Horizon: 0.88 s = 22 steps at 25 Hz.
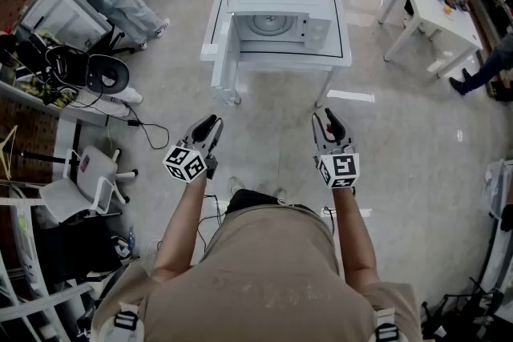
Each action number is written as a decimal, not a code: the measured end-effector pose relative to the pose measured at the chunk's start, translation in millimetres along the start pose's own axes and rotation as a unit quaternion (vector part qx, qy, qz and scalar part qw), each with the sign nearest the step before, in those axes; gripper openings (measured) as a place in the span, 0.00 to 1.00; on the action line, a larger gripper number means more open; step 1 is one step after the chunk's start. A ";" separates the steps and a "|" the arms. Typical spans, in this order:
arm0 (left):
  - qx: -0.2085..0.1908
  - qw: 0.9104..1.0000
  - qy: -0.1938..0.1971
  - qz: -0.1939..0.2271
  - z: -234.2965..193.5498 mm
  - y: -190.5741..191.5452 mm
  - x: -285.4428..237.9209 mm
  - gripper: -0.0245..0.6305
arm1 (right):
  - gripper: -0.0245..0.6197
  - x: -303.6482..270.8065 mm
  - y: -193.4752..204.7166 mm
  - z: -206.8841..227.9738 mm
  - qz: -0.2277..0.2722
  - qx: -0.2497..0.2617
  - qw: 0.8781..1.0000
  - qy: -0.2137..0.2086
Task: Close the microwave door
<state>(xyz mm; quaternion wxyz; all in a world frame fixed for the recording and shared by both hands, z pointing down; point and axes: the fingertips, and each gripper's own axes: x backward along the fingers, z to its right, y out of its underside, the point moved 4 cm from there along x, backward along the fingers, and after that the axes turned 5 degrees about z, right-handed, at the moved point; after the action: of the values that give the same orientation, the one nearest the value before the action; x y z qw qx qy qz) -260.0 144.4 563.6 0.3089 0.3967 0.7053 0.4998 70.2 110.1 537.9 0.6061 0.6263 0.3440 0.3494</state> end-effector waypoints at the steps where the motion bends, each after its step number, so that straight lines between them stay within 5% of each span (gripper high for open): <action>1: -0.001 1.000 -0.003 -0.001 0.9 0.4 1.6 0.16 | 0.25 1.3 -0.5 -0.2 0.002 -0.002 1.000 0.000; 11: -0.001 1.000 -0.016 0.002 8.9 -1.5 12.6 0.17 | 0.25 12.5 -6.6 1.7 0.015 -0.016 1.000 -0.002; 16: -0.009 1.000 -0.019 0.004 12.0 -4.0 12.8 0.17 | 0.25 15.0 -14.1 2.5 0.027 -0.074 0.996 -0.031; 22: -0.025 0.999 -0.022 -0.002 11.2 -3.4 12.0 0.17 | 0.25 18.1 -19.5 -5.3 0.026 -0.065 0.996 -0.064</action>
<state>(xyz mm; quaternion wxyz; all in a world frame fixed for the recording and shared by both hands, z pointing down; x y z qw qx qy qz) -257.4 159.4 556.4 0.3356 0.3984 0.6862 0.5077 74.9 128.9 518.9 0.6569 0.6152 0.2649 0.3462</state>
